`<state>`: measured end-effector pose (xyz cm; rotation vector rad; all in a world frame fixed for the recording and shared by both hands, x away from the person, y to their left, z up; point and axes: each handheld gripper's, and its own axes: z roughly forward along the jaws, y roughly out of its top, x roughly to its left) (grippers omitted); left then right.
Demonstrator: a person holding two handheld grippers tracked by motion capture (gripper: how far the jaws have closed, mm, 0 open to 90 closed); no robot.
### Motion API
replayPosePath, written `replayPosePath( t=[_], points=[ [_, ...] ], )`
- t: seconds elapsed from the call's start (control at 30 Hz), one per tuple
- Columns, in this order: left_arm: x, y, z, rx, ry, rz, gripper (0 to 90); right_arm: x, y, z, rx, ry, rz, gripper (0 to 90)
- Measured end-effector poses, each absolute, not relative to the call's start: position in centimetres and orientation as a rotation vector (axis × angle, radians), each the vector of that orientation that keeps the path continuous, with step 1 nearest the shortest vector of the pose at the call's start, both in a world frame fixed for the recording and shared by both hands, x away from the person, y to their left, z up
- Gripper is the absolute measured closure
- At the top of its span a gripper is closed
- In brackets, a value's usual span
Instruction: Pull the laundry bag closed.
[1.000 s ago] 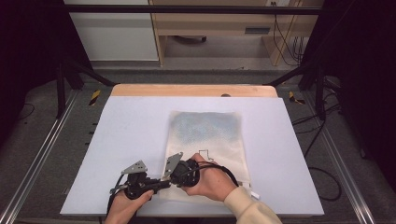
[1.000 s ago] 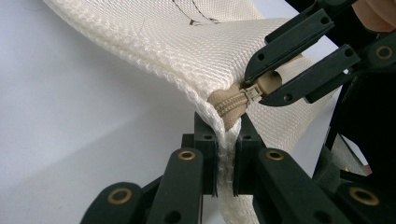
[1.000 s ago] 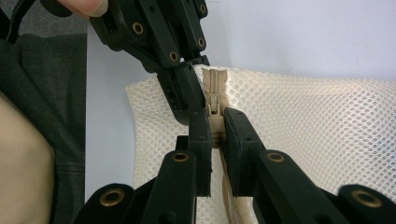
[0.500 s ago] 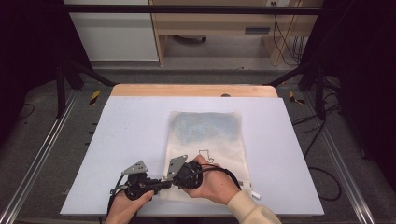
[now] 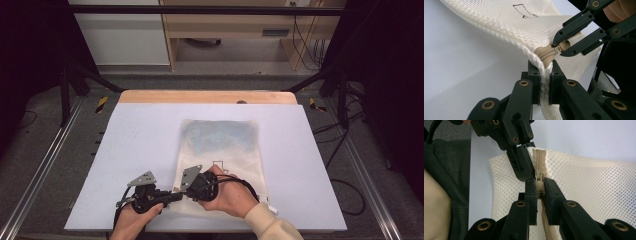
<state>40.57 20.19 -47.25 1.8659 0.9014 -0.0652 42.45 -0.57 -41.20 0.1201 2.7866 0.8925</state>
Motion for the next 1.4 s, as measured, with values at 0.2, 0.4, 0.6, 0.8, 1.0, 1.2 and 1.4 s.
replayPosePath(
  t=[0.2,0.4,0.6,0.8,1.0,1.2,1.4],
  points=[
    [40.6,20.2,-47.2,1.866,0.901,-0.069,83.0,42.4,-0.7,-41.3,0.126,2.784,0.892,82.1],
    [40.6,20.3,-47.2,1.863,0.899,-0.086,83.0,42.4,-0.9,-41.4,0.126,2.782,0.904,82.1],
    [40.6,20.3,-47.2,1.860,0.899,-0.084,83.0,42.3,-1.0,-41.5,0.131,2.779,0.896,82.1],
    [40.6,20.5,-47.1,1.859,0.904,-0.083,83.1,42.4,-0.7,-41.5,0.130,2.768,0.879,82.1],
    [40.6,21.0,-46.9,1.837,0.915,-0.078,83.2,42.7,-1.2,-41.8,0.140,2.773,0.836,82.1],
    [40.6,20.8,-47.1,1.845,0.913,-0.083,83.3,42.8,-2.5,-41.9,0.191,2.778,0.869,82.1],
    [40.6,20.8,-47.2,1.850,0.914,-0.083,83.3,42.8,-2.5,-42.1,0.184,2.780,0.873,82.1]
  ],
)
